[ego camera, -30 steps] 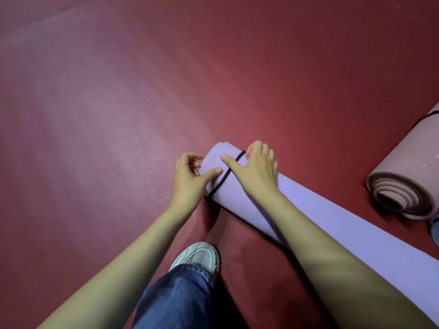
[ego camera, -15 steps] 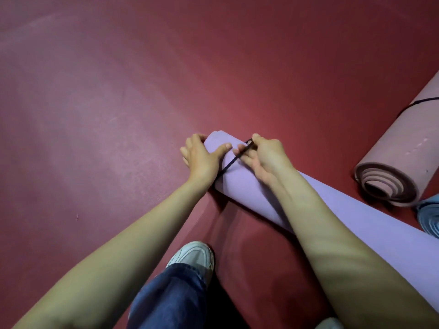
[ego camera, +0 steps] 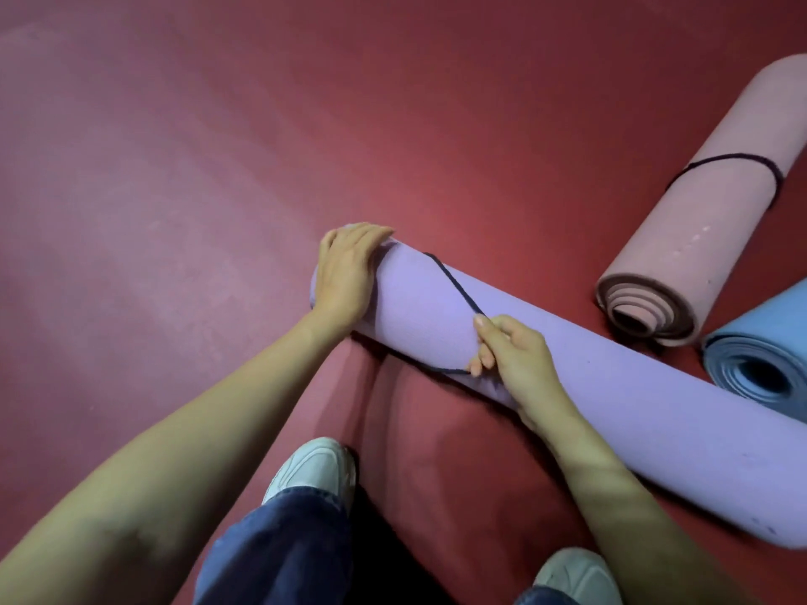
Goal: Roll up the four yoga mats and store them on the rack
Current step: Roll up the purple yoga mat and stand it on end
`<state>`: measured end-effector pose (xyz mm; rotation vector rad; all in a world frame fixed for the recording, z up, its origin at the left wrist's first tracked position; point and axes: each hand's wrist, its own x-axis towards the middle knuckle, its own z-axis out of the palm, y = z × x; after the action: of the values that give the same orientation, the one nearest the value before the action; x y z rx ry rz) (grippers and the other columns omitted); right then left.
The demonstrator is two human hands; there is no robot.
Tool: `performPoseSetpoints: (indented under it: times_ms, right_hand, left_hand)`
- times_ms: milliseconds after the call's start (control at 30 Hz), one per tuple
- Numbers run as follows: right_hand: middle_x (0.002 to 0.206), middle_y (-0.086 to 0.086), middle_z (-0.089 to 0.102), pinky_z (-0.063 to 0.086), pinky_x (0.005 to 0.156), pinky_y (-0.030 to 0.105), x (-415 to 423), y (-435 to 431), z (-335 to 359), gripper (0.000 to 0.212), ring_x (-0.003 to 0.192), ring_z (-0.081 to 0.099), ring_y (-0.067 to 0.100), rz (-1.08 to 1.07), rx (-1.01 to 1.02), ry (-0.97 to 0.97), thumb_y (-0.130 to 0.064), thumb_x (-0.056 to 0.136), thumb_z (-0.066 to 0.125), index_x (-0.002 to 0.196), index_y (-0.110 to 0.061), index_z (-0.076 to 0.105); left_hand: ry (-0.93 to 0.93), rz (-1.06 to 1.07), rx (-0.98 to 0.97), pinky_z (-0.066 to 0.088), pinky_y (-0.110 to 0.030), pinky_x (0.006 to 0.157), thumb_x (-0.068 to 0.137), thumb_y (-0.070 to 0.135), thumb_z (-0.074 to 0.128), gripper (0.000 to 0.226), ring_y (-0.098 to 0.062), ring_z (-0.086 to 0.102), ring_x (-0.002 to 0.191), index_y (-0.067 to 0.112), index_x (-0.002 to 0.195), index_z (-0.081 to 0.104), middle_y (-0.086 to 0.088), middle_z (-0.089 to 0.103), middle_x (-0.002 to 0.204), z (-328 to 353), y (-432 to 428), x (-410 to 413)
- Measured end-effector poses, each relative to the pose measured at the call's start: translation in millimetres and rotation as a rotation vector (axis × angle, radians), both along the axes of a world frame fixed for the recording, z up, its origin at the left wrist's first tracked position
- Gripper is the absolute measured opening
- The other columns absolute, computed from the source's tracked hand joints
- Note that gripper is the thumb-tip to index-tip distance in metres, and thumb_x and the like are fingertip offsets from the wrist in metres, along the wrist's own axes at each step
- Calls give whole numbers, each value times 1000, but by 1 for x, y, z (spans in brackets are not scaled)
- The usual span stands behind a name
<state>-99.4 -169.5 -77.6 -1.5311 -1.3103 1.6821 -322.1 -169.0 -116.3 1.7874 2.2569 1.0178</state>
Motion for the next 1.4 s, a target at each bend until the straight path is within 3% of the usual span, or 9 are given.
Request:
performPoseSetpoints:
  times_ms: [300, 433, 533, 633, 700, 833, 1033, 1200, 1400]
  right_hand:
    - [49, -7, 45, 41, 58, 21, -29, 44, 34, 42, 46, 49, 8, -47, -703, 477, -36, 83, 59, 104, 1, 64]
    - [87, 9, 64, 42, 51, 19, -43, 65, 18, 39, 54, 58, 13, -366, -751, 644, -29, 87, 57, 109, 2, 48]
    - [113, 19, 52, 51, 70, 27, -23, 72, 5, 41, 77, 61, 24, -699, -760, 736, -22, 87, 60, 111, 4, 39]
    - [105, 21, 54, 50, 63, 28, 1, 74, 4, 36, 63, 59, 23, -754, -744, 830, -12, 87, 57, 115, 2, 39]
    - [74, 11, 53, 45, 53, 23, 12, 70, 12, 3, 48, 50, 16, -621, -708, 742, -3, 90, 47, 92, -1, 48]
    - [47, -2, 39, 46, 57, 22, 16, 32, 23, 26, 46, 47, 11, -376, -488, 500, -5, 93, 49, 68, -12, 47]
    - [47, -1, 52, 39, 55, 24, 36, 0, 10, 28, 55, 48, 18, -141, -184, 233, -14, 98, 47, 70, -10, 49]
    - [52, 3, 55, 46, 63, 28, 33, 7, 1, 29, 60, 54, 21, -86, -64, 177, -16, 96, 53, 67, -12, 52]
    - [59, 4, 55, 38, 62, 26, 101, -28, -42, 34, 55, 47, 11, 190, 215, -416, -34, 88, 64, 72, -7, 51]
  left_hand:
    - [57, -44, -33, 10, -55, 113, 90, 41, 48, 41, -28, 41, 126, 7, 114, 53, -13, 53, 120, -18, -87, 18]
    - [65, -7, -47, 7, -52, 115, 79, 72, 49, 73, -31, 34, 132, 9, 117, 42, -10, 44, 126, -20, -106, 34]
    - [64, 0, -119, 4, -52, 116, 75, 77, 49, 90, -30, 26, 140, 5, 127, 41, -13, 43, 139, -15, -101, 40]
    - [-23, 32, -224, -7, -50, 116, 72, 76, 47, 97, -25, 13, 146, 4, 136, 39, -9, 31, 151, -5, -76, 46]
    - [-40, 39, -316, -13, -47, 114, 73, 78, 42, 96, -22, 6, 147, 9, 139, 36, -5, 25, 154, 2, -47, 46]
    - [95, 25, -543, -9, -56, 113, 87, 68, 41, 74, -23, 7, 146, 16, 139, 41, -2, 27, 153, 13, 22, 46]
    - [143, -114, -280, 10, -52, 114, 95, 21, 45, 30, -27, 48, 123, 13, 117, 63, -8, 59, 124, 16, 35, 111]
    - [97, -166, -314, -4, -38, 112, 91, 45, 17, 65, -21, 22, 144, 14, 143, 41, -3, 35, 152, 4, 8, 134]
    - [140, -191, -503, 0, -44, 115, 103, 32, 28, 41, -18, 20, 142, 16, 137, 45, 0, 38, 148, 22, 73, 139]
